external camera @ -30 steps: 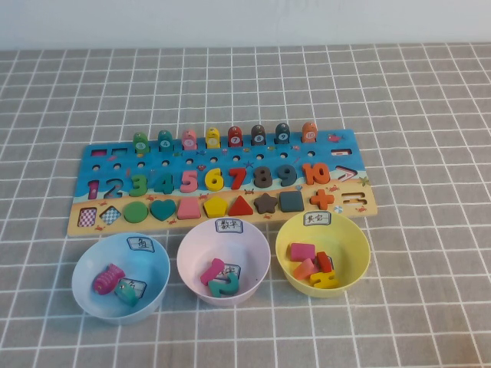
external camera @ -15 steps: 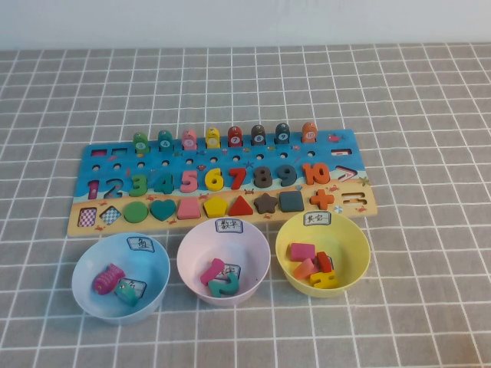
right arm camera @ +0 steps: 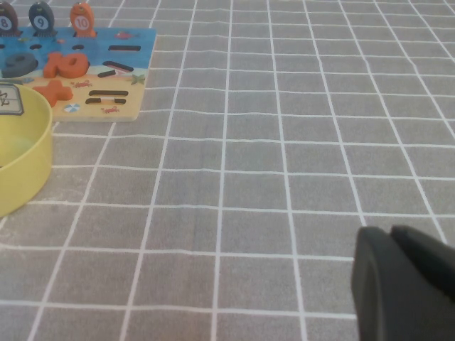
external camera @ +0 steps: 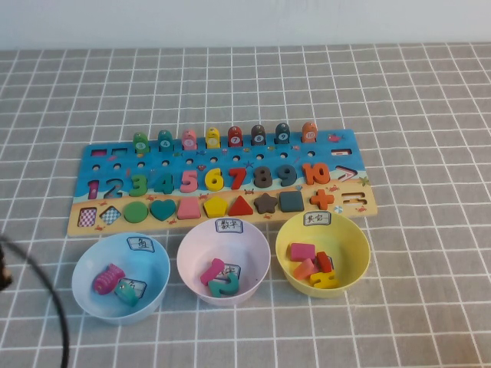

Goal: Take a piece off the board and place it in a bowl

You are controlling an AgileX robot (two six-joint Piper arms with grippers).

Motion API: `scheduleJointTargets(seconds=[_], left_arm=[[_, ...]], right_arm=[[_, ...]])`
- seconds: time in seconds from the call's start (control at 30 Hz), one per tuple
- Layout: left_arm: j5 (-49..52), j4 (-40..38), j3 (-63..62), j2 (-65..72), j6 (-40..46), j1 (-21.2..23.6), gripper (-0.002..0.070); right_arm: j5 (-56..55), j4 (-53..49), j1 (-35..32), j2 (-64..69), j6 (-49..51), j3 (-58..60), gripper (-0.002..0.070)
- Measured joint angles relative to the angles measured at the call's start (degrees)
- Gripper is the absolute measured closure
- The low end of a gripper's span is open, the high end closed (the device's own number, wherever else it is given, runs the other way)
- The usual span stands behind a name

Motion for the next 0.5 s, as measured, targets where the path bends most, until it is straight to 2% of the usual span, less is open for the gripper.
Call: scheduleJointTargets(seconds=[0.33,0.5], left_arm=[[11.3,0.4,-23.9,31.5,10.6,0.0,0.0680],[14.5,0.4,-36.7,46.8,12.8,-0.4,0.0680]], right_arm=[[0.0,0.0,0.0,0.0,0.0,0.0,0.0694],[0.0,0.0,0.0,0.0,0.0,0.0,0.0694]])
